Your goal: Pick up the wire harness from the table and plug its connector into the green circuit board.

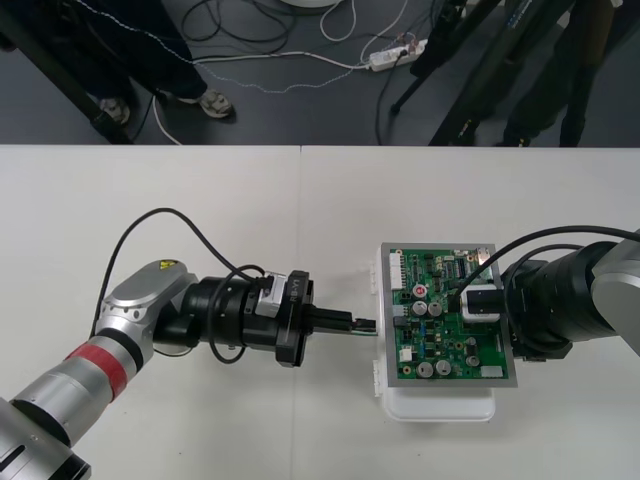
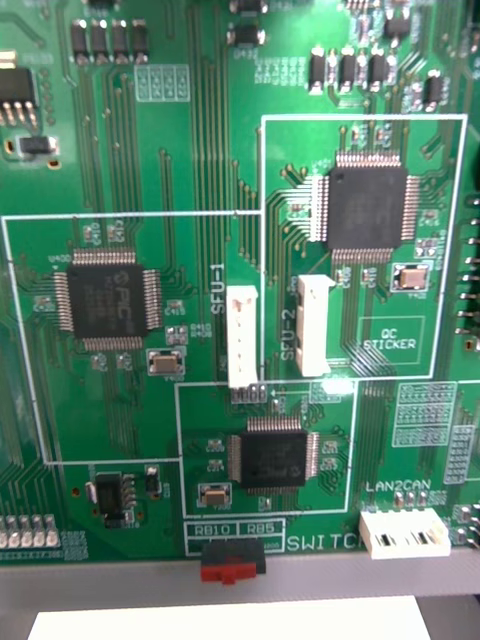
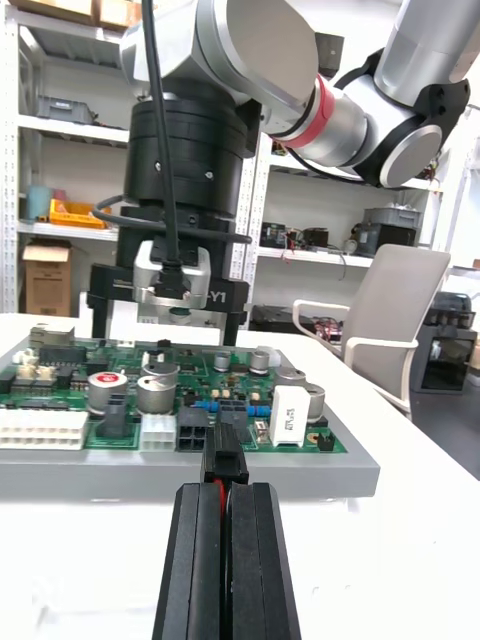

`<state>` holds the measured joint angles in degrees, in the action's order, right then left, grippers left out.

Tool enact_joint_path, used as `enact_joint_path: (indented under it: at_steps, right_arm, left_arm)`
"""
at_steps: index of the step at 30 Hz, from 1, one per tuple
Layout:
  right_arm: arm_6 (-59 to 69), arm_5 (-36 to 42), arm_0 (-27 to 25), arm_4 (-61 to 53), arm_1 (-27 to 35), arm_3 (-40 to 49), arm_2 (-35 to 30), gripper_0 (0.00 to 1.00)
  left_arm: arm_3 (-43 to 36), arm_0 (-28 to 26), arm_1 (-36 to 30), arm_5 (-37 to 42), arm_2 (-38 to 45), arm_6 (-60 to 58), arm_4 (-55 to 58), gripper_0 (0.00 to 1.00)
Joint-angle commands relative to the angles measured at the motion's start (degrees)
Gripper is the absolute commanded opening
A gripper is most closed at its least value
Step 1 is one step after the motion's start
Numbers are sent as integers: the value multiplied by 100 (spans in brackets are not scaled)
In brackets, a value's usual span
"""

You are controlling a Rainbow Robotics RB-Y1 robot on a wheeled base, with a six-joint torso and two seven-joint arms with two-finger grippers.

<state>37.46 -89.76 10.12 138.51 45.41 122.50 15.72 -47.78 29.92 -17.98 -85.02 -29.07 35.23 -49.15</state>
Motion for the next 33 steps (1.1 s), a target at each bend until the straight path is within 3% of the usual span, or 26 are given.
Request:
enact_joint_path:
  at_steps: [1,33]
  right_arm:
    - [-2,-24,174,-140,-76,55,80,100]
    - [-688,-24,192,-157,-76,63,80,100]
  left_arm:
    - [-135,234,120,469,-213,-86,125,0]
    - [-170,278,243,645,-363,-253,143,0]
